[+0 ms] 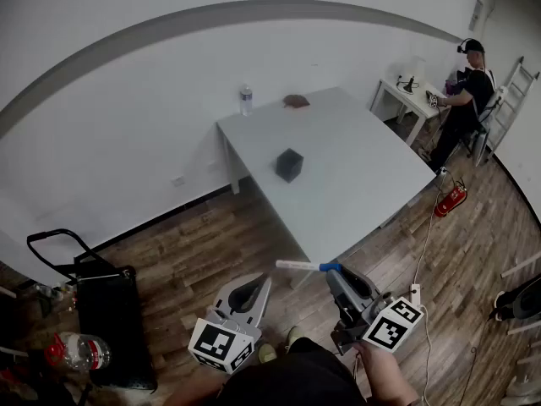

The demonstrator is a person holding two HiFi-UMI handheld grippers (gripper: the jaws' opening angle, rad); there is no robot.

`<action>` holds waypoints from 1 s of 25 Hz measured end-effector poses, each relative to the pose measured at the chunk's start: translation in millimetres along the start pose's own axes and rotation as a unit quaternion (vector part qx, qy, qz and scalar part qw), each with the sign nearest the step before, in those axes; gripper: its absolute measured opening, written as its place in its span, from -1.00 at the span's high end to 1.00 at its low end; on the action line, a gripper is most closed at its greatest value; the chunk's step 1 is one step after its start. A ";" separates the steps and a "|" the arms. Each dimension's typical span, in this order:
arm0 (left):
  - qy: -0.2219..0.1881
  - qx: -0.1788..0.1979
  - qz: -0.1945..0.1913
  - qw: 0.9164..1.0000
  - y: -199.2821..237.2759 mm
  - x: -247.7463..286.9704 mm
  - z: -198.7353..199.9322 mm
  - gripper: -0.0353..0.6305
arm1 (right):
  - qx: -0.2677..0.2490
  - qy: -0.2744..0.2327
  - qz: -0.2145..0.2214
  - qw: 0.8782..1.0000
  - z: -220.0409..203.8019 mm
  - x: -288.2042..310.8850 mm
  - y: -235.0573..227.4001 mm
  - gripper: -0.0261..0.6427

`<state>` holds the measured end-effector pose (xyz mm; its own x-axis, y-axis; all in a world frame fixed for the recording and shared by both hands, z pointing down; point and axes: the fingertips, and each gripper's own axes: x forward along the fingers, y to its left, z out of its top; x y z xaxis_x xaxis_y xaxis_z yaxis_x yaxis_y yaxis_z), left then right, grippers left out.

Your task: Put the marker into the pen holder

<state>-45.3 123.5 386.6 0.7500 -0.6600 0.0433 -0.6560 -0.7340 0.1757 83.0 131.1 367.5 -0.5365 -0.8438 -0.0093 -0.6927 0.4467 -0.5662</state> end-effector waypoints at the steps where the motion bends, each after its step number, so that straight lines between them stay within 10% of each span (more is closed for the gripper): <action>1: -0.001 0.001 0.000 1.000 0.9 -0.7 -0.1 0.88 | -0.001 0.000 0.001 1.000 -0.3 0.6 1.1 0.72; 25: 0.022 0.003 0.023 0.999 56.9 69.9 -1.4 0.88 | 0.016 0.015 0.022 0.999 21.5 76.4 -60.9 0.72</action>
<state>-30.0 35.8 401.1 0.7221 -0.6853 0.0946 -0.6901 -0.7041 0.1673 94.6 33.1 383.6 -0.5814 -0.8136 -0.0103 -0.6518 0.4733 -0.5926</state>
